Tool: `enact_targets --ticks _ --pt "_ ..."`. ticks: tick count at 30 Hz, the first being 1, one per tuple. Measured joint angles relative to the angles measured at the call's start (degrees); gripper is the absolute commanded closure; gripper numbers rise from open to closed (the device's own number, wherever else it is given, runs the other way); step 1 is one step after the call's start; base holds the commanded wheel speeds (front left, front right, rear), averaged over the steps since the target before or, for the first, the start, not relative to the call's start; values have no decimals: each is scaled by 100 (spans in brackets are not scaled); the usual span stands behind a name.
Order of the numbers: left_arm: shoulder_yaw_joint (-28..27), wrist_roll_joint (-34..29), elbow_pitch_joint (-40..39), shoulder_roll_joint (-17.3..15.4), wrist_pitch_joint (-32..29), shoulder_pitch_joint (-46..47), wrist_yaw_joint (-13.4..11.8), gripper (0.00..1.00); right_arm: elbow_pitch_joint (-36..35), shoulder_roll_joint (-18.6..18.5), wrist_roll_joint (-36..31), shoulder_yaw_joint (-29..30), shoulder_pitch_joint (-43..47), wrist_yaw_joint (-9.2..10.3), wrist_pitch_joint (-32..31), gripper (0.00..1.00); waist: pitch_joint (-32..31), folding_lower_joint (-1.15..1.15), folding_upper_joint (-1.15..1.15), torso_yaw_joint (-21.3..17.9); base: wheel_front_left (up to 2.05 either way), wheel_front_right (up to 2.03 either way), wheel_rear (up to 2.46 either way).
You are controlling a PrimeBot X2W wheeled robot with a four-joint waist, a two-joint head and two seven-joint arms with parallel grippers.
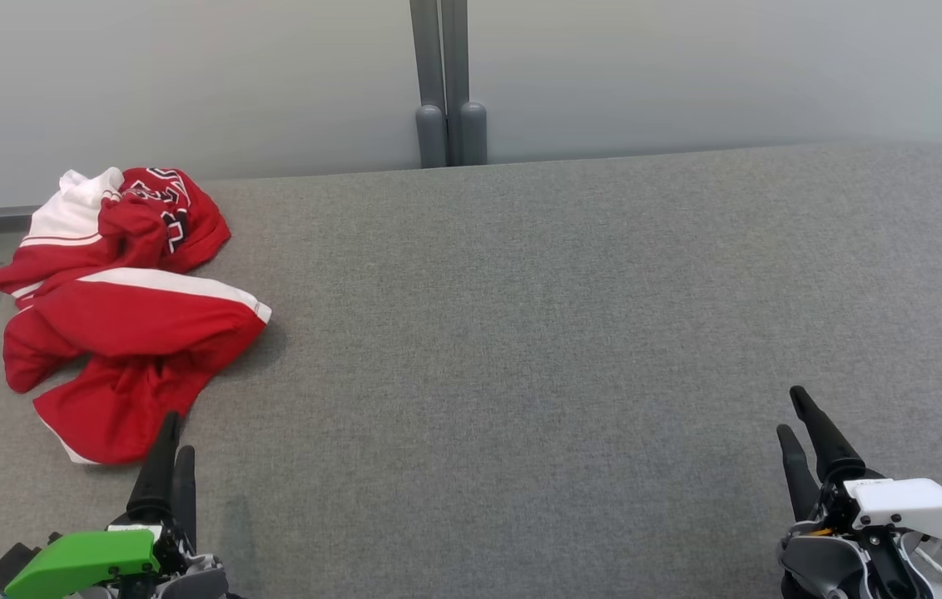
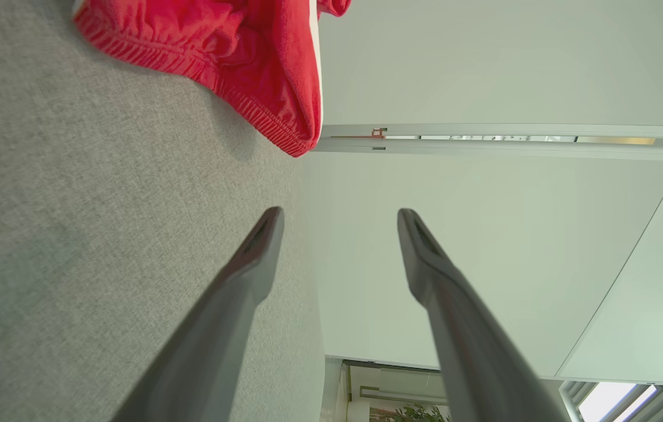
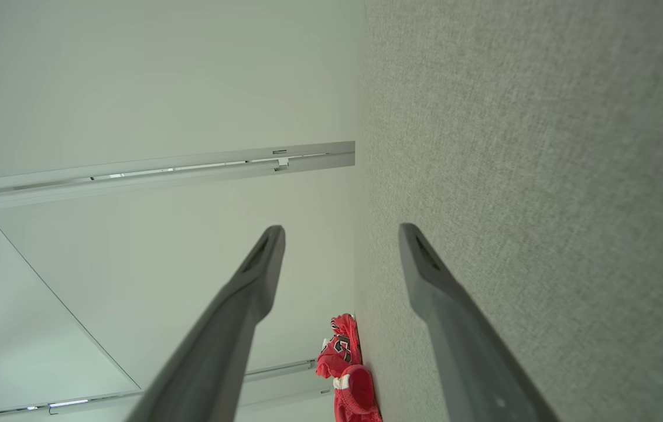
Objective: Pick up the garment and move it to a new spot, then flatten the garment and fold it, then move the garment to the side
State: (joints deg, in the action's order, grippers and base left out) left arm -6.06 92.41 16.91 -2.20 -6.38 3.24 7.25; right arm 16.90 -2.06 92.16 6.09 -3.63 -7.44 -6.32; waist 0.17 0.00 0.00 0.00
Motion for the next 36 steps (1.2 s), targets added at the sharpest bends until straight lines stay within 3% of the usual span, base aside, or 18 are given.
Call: enact_targets --ticks 16,36 --pt "278 -449 -311 1 449 -80 -80 0 -197 -2 -539 -331 21 0 436 0 -23 0 0 -4 0 0 0" --pt "677 -2490 -935 -5 888 -90 -523 0 -856 -12 -2650 -504 94 0 884 0 -39 0 0 5 0 0 0"
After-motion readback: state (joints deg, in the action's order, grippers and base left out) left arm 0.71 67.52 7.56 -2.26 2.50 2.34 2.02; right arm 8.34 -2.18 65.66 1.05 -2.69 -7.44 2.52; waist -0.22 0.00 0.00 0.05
